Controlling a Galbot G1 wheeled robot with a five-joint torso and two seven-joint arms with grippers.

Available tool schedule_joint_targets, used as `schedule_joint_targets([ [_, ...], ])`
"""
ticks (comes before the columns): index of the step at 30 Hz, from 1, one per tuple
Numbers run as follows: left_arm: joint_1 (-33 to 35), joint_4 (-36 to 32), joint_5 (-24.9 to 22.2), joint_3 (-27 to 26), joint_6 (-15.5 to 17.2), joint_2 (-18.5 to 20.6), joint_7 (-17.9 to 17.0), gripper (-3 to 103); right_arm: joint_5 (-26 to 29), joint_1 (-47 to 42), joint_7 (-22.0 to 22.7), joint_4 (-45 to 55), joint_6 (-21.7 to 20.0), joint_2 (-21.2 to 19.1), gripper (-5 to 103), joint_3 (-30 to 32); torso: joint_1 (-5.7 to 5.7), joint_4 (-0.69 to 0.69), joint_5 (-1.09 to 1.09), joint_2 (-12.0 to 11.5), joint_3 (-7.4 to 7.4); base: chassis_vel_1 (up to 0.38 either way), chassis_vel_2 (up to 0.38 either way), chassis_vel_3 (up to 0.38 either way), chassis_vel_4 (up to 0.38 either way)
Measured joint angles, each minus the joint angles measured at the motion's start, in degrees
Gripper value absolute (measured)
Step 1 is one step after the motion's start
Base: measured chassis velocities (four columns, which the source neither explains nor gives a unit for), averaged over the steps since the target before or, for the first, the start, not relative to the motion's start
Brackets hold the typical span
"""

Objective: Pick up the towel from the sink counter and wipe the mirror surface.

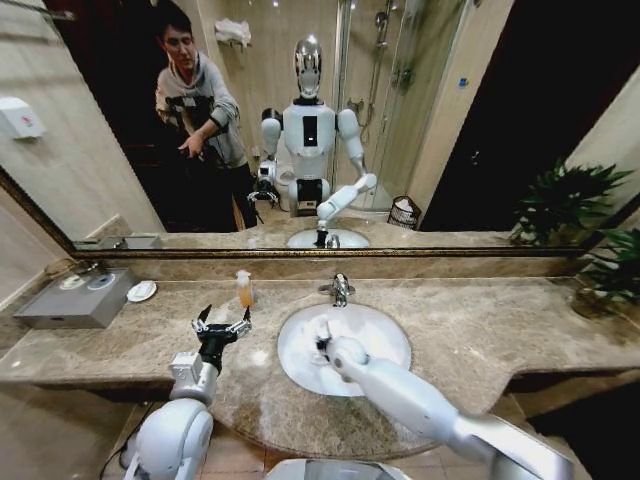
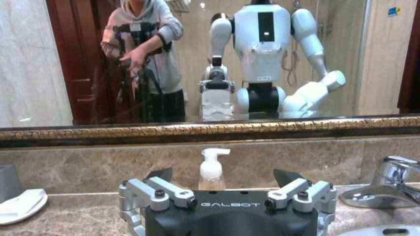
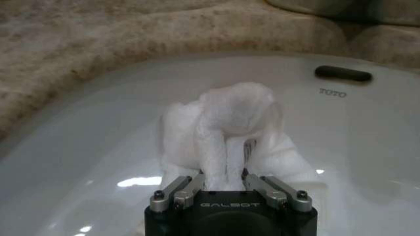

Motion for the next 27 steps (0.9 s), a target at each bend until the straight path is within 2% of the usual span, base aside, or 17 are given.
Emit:
schedule_joint_targets([
  [1,0.0,0.0,0.0,0.0,0.0,0.0,0.0,100,-0.2,-0.2,0.0,0.1,0.0,-0.5,16,0.2,0.00,0.00,0.00,0.0,0.00,0.000,0.000,0.000,0.000],
  [4,0.0,0.0,0.0,0.0,0.0,0.0,0.0,100,-1.3,-2.6,-1.0,2.3,-0.4,-6.6,16,2.2,0.00,-0.03,0.01,0.0,0.00,0.000,0.000,0.000,0.000],
  [5,0.0,0.0,0.0,0.0,0.0,0.0,0.0,100,-1.3,-2.6,-1.0,2.3,-0.4,-6.6,16,2.2,0.00,-0.03,0.01,0.0,0.00,0.000,0.000,0.000,0.000],
  [9,0.0,0.0,0.0,0.0,0.0,0.0,0.0,100,-3.7,-7.3,-3.5,5.6,-0.7,-15.7,16,7.0,0.00,-0.05,0.02,0.0,-0.01,0.000,0.000,0.000,0.000],
  [10,0.0,0.0,0.0,0.0,0.0,0.0,0.0,100,-3.7,-7.3,-3.5,5.6,-0.7,-15.7,16,7.0,0.00,-0.05,0.02,0.0,-0.01,0.000,0.000,0.000,0.000],
  [12,0.0,0.0,0.0,0.0,0.0,0.0,0.0,100,-4.6,-11.3,-5.7,8.8,-0.1,-20.4,16,11.9,-0.02,0.00,0.03,0.0,-0.02,0.000,0.000,0.000,0.000],
  [13,0.0,0.0,0.0,0.0,0.0,0.0,0.0,100,-5.4,-12.9,-6.6,9.9,0.7,-21.3,16,13.6,-0.02,0.00,0.00,0.0,-0.02,0.000,0.000,0.000,0.000],
  [14,0.0,0.0,0.0,0.0,0.0,0.0,0.0,100,-5.4,-12.9,-6.6,9.9,0.7,-21.3,16,13.6,-0.02,0.00,0.00,0.0,-0.02,0.000,0.000,0.000,0.000],
  [16,0.0,0.0,0.0,0.0,0.0,0.0,0.0,100,-11.0,-16.1,-9.9,12.4,5.0,-22.0,16,15.8,-0.02,-0.07,0.02,0.0,-0.01,0.000,0.000,0.000,0.000],
  [18,0.0,0.0,0.0,0.0,0.0,0.0,0.0,100,-16.2,-18.9,-12.1,15.6,9.4,-21.6,16,17.8,-0.01,-0.04,0.01,0.0,-0.01,0.000,0.000,0.000,0.000],
  [19,0.0,0.0,0.0,0.0,0.0,0.0,0.0,100,-16.9,-20.3,-12.1,17.6,10.2,-21.1,16,18.9,-0.01,-0.03,0.02,0.0,-0.01,0.000,0.000,0.000,0.000],
  [24,0.0,0.0,0.0,0.0,0.0,0.0,0.0,100,-16.5,-24.1,-11.7,25.0,11.3,-20.8,16,24.1,-0.02,0.00,-0.01,0.0,-0.01,0.000,0.000,0.000,0.000],
  [27,0.0,0.0,0.0,0.0,0.0,0.0,0.0,100,-15.4,-25.9,-11.1,29.1,11.4,-22.3,16,26.9,-0.01,-0.01,-0.01,0.0,-0.01,0.000,0.000,0.000,0.000],
])
